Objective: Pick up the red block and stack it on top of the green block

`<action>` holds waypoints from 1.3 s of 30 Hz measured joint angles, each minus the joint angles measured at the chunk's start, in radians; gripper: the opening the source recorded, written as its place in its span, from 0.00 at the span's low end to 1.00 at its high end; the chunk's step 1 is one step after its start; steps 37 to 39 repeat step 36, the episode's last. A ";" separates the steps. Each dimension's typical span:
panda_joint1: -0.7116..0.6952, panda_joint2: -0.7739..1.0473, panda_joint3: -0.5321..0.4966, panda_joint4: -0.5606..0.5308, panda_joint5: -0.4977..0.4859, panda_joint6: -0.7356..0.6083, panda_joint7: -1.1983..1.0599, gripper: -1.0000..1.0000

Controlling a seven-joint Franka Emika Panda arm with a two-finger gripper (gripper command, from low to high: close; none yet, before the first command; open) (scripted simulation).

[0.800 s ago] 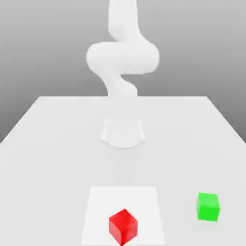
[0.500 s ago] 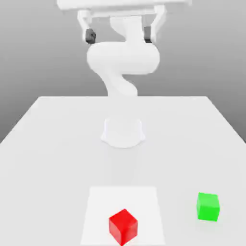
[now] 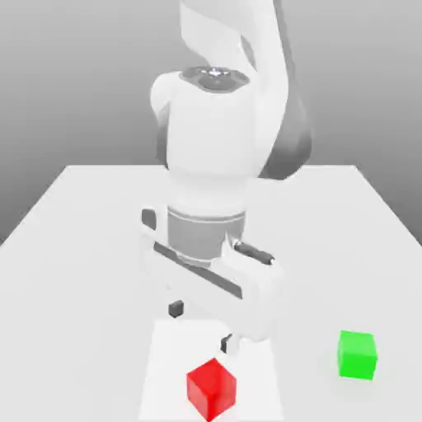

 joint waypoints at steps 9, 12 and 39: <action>0.051 0.208 -0.063 0.020 -0.058 0.159 0.079 0.00; 0.056 0.223 -0.069 0.022 -0.064 0.173 0.084 0.00; 0.388 0.094 0.121 -0.045 -0.117 0.098 0.516 1.00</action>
